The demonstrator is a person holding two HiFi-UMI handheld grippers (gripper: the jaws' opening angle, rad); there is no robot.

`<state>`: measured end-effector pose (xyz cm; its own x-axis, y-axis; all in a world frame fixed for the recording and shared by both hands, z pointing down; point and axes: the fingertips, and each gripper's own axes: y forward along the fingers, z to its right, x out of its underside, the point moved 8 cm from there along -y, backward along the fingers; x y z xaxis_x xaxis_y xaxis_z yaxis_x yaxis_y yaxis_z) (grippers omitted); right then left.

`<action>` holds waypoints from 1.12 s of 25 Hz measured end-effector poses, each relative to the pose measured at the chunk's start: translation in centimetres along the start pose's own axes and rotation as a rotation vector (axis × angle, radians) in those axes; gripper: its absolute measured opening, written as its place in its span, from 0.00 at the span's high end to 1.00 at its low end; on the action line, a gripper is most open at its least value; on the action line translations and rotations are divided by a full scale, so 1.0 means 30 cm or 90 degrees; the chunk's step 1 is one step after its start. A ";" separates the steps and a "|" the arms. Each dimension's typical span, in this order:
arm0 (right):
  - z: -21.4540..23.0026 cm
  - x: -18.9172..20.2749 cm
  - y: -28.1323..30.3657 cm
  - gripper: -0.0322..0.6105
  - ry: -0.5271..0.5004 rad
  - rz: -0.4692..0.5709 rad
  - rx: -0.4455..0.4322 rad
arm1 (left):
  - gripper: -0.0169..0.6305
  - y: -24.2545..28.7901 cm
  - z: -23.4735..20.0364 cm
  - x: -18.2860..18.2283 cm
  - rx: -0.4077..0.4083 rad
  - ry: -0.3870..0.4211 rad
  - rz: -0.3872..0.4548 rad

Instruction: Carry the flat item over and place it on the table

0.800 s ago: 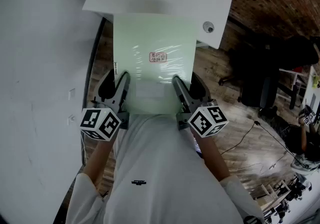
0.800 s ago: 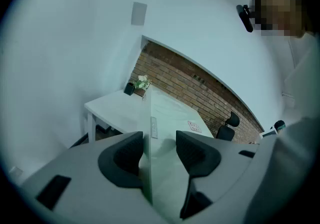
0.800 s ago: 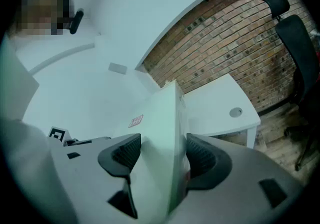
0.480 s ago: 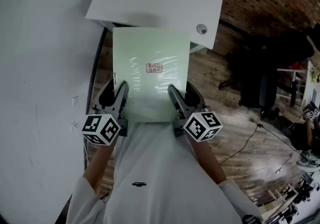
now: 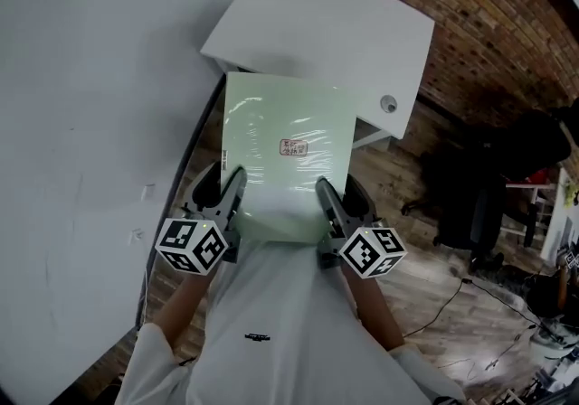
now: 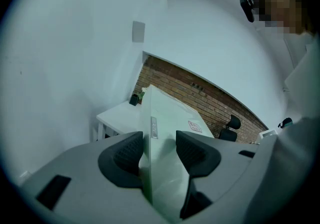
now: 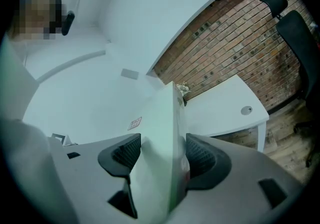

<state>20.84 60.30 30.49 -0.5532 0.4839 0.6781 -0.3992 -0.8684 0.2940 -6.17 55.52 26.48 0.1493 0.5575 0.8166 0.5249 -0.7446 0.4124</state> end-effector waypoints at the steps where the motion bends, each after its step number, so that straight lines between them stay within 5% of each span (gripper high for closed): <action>1: -0.008 -0.002 0.011 0.51 -0.002 -0.004 -0.002 | 0.64 -0.003 -0.010 -0.005 -0.002 -0.004 0.001; 11: -0.114 -0.091 0.291 0.51 -0.031 -0.040 -0.006 | 0.64 0.071 -0.209 -0.165 -0.024 -0.044 0.019; 28: -0.354 -0.217 0.952 0.51 -0.017 -0.022 0.085 | 0.64 0.427 -0.780 -0.613 0.054 -0.066 -0.032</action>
<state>5.28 33.50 27.33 -0.5202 0.5116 0.6839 -0.3153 -0.8592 0.4029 -21.79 27.15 26.20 0.2044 0.6316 0.7479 0.6024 -0.6833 0.4124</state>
